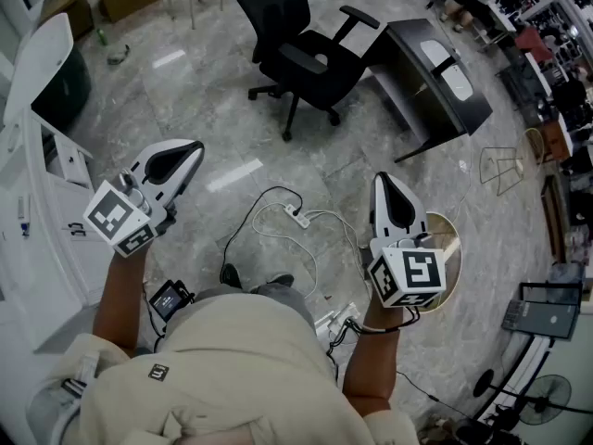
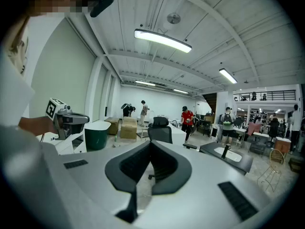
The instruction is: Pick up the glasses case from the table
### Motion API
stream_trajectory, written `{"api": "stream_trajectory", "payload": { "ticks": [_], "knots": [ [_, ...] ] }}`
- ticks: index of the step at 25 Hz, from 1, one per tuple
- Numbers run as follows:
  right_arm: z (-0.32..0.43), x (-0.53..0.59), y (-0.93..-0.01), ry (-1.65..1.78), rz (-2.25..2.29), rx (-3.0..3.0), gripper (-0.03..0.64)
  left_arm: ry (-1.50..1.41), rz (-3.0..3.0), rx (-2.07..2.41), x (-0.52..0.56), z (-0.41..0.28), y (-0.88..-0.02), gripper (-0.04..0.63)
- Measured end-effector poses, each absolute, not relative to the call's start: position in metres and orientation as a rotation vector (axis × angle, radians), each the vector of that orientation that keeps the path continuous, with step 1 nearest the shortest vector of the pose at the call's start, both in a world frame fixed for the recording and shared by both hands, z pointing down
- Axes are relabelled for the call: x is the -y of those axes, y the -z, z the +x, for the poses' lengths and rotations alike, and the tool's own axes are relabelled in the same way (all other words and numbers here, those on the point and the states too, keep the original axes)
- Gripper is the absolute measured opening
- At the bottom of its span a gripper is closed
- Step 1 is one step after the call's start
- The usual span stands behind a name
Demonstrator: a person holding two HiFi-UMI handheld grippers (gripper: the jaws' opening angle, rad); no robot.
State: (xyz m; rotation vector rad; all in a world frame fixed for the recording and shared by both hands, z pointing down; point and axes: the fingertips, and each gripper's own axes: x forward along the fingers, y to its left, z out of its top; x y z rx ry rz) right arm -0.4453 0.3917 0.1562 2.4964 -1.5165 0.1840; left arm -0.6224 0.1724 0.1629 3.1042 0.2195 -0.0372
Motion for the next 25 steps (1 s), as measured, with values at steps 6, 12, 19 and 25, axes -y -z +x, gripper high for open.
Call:
{"api": "stream_trajectory", "payload": {
  "ticks": [6, 12, 19, 25],
  "knots": [
    [-0.451, -0.391, -0.157, -0.179, 2.496, 1.514, 0.021, 0.032, 3.100, -0.228, -0.174, -0.629, -0.166, 0.015],
    [-0.445, -0.392, -0.156, -0.180, 2.502, 1.515, 0.021, 0.022, 3.095, -0.236, -0.177, -0.621, -0.166, 0.015],
    [-0.398, -0.405, -0.166, -0.165, 2.547, 1.591, 0.023, -0.029, 3.114, -0.207, -0.198, -0.583, -0.174, 0.015],
    [-0.333, -0.415, -0.173, -0.189, 2.524, 1.675, 0.025, -0.055, 3.130, -0.108, -0.218, -0.532, -0.168, 0.014]
  ]
}}
